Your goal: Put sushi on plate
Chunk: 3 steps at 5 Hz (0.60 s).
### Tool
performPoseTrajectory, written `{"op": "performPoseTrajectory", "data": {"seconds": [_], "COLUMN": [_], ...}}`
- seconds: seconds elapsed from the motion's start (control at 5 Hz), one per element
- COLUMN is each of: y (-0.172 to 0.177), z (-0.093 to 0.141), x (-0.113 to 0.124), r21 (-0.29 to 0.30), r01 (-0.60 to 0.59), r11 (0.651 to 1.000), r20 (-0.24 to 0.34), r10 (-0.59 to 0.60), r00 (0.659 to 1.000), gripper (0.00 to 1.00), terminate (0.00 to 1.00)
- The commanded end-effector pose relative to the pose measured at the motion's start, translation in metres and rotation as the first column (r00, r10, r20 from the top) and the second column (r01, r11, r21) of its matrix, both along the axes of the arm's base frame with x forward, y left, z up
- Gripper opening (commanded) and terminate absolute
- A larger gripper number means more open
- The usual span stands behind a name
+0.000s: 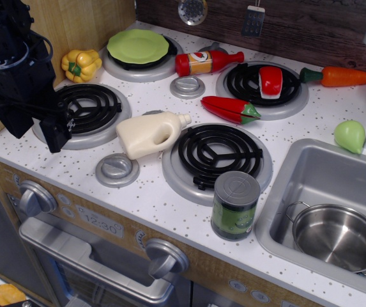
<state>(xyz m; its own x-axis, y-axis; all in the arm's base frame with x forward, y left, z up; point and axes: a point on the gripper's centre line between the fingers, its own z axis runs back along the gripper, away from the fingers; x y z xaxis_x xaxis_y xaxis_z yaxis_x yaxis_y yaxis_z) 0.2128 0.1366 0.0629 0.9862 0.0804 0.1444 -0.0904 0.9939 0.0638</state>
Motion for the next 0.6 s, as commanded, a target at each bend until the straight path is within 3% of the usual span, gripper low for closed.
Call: {"op": "performPoseTrajectory", "data": {"seconds": [0.0, 0.2, 0.4], "y": [0.0, -0.018, -0.042], "z": [0.0, 0.009, 0.03], "x": [0.0, 0.023, 0.044], "r21": [0.0, 0.054, 0.037], "r01": [0.0, -0.121, -0.183], "r11": [1.0, 0.991, 0.982], "r20": [0.0, 0.065, 0.125], "r10": [0.0, 0.118, 0.177], "r00": [1.0, 0.991, 0.976], "gripper": [1.0, 1.0, 1.0], "terminate": [0.0, 0.0, 0.0]}}
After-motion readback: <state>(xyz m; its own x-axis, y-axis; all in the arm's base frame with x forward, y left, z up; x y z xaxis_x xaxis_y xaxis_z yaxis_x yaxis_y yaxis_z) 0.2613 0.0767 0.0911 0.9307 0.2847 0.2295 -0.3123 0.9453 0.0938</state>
